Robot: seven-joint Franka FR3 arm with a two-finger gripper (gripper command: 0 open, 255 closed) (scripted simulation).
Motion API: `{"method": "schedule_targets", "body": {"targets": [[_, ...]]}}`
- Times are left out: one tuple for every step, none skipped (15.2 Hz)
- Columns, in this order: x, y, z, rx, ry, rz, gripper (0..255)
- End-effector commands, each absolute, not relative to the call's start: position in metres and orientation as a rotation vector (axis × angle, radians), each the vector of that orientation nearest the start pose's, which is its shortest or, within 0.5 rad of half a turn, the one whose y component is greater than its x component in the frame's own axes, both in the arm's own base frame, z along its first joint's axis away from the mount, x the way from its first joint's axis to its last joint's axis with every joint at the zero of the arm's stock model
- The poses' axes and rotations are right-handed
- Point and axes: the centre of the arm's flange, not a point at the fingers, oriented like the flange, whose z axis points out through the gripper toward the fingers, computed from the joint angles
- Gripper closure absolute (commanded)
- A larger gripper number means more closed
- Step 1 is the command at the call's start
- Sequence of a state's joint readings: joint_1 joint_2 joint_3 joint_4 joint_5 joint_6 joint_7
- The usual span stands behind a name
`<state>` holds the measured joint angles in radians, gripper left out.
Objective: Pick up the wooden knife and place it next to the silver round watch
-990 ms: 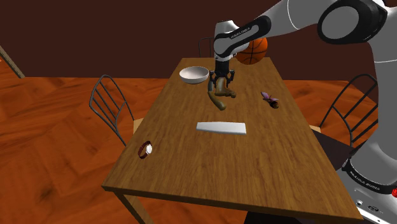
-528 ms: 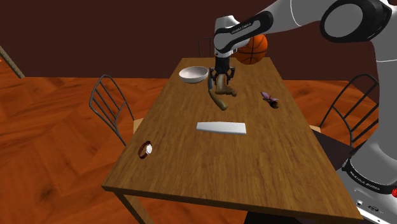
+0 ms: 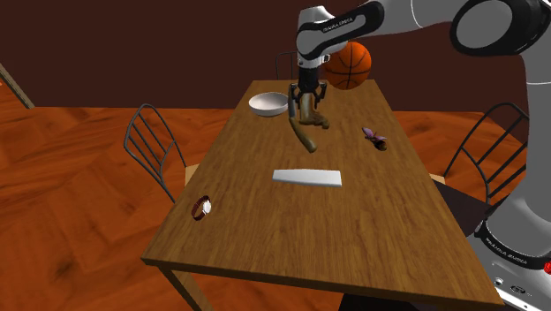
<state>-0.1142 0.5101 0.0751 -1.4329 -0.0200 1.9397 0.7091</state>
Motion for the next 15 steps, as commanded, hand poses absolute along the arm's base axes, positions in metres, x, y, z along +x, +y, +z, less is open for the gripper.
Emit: {"method": "schedule_targets", "body": {"targets": [[0.700, -0.039, 0.411, -2.908, 1.145, 0.012, 255], [0.700, -0.039, 0.416, -2.908, 1.145, 0.012, 255], [0.700, -0.039, 0.422, -2.908, 1.145, 0.012, 255], [0.700, -0.039, 0.427, -2.908, 1.145, 0.012, 255], [0.700, -0.039, 0.432, -2.908, 1.145, 0.012, 255], [0.700, -0.039, 0.438, -2.908, 1.145, 0.012, 255], [0.700, -0.039, 0.442, -2.908, 1.145, 0.012, 255], [0.700, -0.026, 0.442, -2.908, 1.145, 0.012, 255], [0.700, -0.012, 0.442, -2.908, 1.145, 0.012, 255], [0.699, 0.001, 0.442, -2.908, 1.145, 0.012, 255], [0.699, 0.014, 0.442, -2.908, 1.145, 0.012, 255], [0.698, 0.027, 0.442, -2.908, 1.145, 0.012, 255], [0.698, 0.040, 0.442, -2.908, 1.145, 0.012, 255], [0.697, 0.053, 0.442, -2.908, 1.145, 0.012, 255], [0.697, 0.067, 0.442, -2.908, 1.145, 0.012, 255]]}}
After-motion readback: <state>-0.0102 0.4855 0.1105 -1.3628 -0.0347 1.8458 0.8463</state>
